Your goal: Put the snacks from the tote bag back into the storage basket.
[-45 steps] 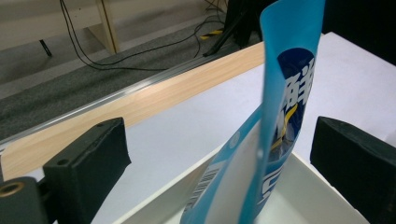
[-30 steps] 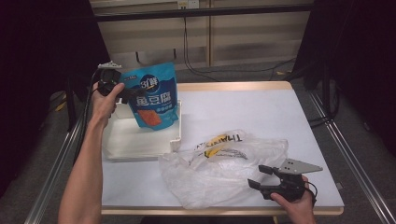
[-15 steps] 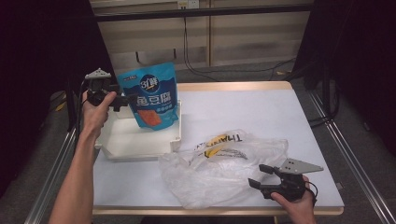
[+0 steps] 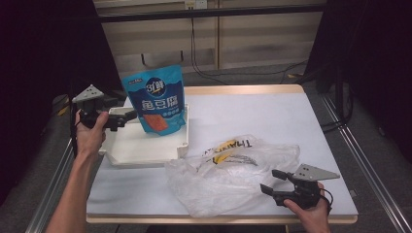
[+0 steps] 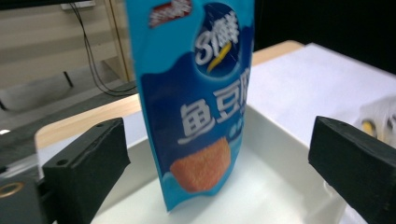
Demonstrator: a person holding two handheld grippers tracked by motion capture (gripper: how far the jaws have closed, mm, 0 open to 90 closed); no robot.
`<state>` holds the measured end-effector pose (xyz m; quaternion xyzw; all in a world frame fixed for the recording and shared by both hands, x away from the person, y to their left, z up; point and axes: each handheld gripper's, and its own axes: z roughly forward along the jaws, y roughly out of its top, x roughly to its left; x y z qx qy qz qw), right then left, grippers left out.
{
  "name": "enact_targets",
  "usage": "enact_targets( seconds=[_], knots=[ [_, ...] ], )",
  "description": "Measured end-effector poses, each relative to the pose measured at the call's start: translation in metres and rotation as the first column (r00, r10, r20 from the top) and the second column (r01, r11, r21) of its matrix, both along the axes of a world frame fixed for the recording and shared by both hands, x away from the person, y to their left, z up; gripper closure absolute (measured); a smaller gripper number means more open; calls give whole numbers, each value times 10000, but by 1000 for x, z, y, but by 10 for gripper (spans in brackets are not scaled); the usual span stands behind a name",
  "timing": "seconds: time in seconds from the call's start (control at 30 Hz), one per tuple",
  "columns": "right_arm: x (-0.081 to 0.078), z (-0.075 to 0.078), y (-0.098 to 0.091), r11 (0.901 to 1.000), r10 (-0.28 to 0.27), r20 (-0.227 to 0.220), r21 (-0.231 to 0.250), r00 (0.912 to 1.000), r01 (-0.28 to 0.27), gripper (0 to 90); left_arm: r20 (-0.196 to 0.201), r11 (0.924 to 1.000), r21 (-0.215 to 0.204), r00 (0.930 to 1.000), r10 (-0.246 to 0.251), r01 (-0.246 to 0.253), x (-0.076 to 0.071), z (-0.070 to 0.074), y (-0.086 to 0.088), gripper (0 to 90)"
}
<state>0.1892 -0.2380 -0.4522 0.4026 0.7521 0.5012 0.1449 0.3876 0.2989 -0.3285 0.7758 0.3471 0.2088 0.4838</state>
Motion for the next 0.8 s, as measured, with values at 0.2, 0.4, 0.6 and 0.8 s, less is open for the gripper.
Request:
enact_targets(
  seconds=[0.2,0.4,0.6,0.8],
  knots=[
    [-2,2,-2,10000,-84,111,26,9999,83,305,66,10000,-4,9999,-79,79,-28,-4,-5,71],
    [-4,3,-4,9997,-232,184,45,9996,231,305,335,9991,-85,9986,-413,416,-56,-13,-12,71],
    [-7,4,-8,9993,-386,265,25,9989,385,305,494,9993,254,9983,-303,291,-79,-31,-9,56],
    [-9,6,-11,9983,-569,298,136,9979,565,305,108,9994,223,9996,-259,257,-99,-56,-1,50]
  ],
)
